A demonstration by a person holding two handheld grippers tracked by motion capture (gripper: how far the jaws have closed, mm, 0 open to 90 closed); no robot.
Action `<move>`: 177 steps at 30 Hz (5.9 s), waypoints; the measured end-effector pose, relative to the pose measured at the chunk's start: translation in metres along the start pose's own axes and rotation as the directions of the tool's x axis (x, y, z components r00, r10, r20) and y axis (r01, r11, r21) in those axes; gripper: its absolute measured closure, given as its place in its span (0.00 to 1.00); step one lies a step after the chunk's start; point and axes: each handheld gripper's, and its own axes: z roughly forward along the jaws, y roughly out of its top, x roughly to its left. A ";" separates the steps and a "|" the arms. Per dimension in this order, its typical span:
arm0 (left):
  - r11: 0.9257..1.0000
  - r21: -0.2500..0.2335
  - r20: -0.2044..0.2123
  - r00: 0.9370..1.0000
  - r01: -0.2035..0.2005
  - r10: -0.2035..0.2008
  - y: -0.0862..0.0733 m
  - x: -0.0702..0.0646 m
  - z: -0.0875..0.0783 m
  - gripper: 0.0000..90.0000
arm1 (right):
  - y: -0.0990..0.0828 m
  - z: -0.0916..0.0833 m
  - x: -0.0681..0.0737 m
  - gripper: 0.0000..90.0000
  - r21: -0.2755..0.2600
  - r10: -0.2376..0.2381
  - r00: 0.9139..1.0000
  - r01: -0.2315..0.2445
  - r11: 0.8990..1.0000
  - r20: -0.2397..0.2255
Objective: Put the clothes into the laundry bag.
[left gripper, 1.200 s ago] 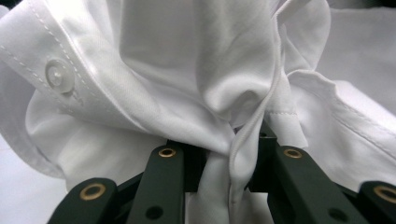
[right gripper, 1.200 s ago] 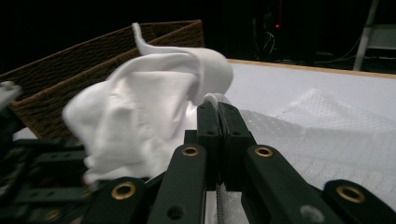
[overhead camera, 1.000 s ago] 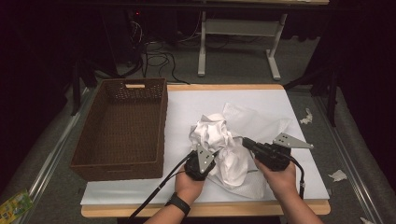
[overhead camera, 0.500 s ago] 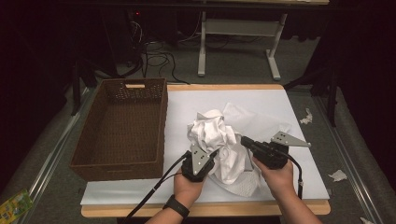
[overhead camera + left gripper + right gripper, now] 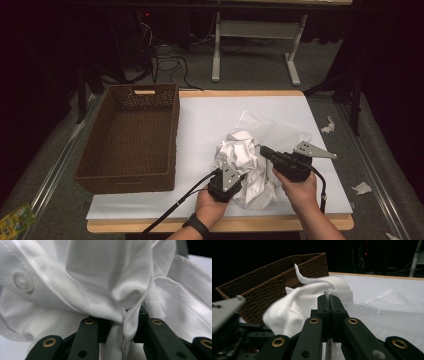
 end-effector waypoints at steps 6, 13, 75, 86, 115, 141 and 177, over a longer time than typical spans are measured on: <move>1.000 0.005 0.038 0.999 0.015 -0.015 -0.006 0.003 0.001 0.75 | 0.000 0.001 0.001 0.99 0.002 -0.010 1.000 0.010 1.000 -0.001; 0.999 -0.033 0.078 0.996 -0.027 0.030 -0.011 0.009 -0.026 0.40 | -0.003 0.002 0.002 0.99 0.013 -0.022 1.000 0.022 1.000 0.002; 0.997 -0.044 0.232 0.972 0.057 -0.045 0.010 0.013 -0.007 0.94 | -0.003 -0.003 0.003 0.99 0.012 -0.030 0.999 0.030 0.999 0.022; 0.991 -0.097 0.212 0.975 0.096 -0.074 0.017 0.015 -0.009 0.70 | -0.005 -0.001 0.007 0.99 0.029 -0.038 0.999 0.038 0.999 0.000; 0.968 -0.097 -0.011 0.972 0.232 -0.235 -0.006 0.064 -0.018 0.56 | -0.005 -0.002 0.005 0.99 0.027 -0.036 0.999 0.036 0.999 0.011; 0.993 -0.096 0.078 0.995 0.064 -0.057 0.012 0.024 -0.018 0.96 | -0.007 0.002 0.007 0.99 0.038 -0.041 0.999 0.041 0.998 0.008; 0.984 -0.069 0.051 0.986 0.163 -0.160 0.000 0.048 -0.026 0.48 | -0.006 0.000 0.007 0.99 0.027 -0.041 0.999 0.041 0.999 -0.004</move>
